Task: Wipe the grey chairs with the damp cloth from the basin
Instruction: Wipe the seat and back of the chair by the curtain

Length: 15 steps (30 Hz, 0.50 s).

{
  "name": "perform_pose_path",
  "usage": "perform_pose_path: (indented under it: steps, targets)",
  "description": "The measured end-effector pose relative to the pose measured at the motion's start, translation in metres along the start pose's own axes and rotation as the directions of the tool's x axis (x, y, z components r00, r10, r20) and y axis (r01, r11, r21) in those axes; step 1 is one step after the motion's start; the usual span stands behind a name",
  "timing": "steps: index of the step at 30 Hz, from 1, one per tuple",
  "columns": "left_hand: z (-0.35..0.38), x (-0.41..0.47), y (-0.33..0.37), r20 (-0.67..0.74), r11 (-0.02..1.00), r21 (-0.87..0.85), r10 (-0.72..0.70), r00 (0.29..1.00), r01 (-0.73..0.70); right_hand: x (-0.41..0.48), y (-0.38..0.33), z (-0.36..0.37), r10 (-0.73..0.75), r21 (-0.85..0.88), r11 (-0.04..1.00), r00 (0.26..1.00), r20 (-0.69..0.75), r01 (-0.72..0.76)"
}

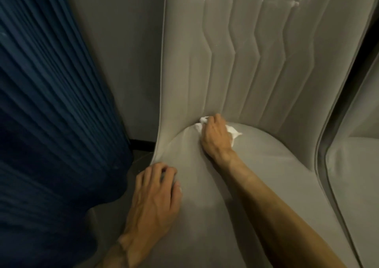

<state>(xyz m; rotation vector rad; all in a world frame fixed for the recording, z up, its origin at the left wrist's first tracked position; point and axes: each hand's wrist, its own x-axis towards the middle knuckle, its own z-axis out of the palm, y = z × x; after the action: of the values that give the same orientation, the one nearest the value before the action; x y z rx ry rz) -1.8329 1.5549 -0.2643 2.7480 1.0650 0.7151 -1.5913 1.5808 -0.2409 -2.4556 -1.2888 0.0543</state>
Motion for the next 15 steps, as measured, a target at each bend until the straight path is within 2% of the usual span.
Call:
perform_pose_path:
  steps: [2,4,7,9,10,13,15]
  targets:
    - [0.001,0.000,0.001,0.006,1.000,0.012,-0.004,1.000,0.004,-0.005,-0.021,0.007,-0.131,0.000,0.991,0.991,0.022,0.131]
    - [0.001,0.001,0.000,0.004,1.000,0.017,-0.010,1.000,0.010,-0.007,-0.018,0.000,-0.198,-0.057,0.978,0.980,0.029,0.199]
    - [0.000,0.001,-0.001,-0.010,1.000,0.012,-0.015,1.000,0.015,0.002,0.004,-0.010,-0.143,-0.154,0.977,0.989,0.035,0.147]
    - [0.000,0.000,-0.001,-0.002,1.000,-0.003,-0.022,1.000,0.022,0.004,-0.002,-0.007,-0.088,-0.095,0.991,0.995,0.039,0.091]
    - [-0.001,-0.001,-0.001,0.004,1.000,-0.015,-0.027,1.000,0.027,0.000,-0.012,-0.003,-0.112,-0.056,0.992,0.992,0.054,0.115]
    - [-0.003,0.001,0.002,0.005,0.998,-0.036,-0.042,0.999,0.042,-0.026,-0.040,0.012,-0.315,0.045,0.949,0.947,0.064,0.313]
    - [-0.005,0.000,0.003,-0.007,0.998,-0.048,-0.050,0.999,0.049,-0.033,-0.034,0.005,-0.409,0.094,0.910,0.912,0.039,0.404]
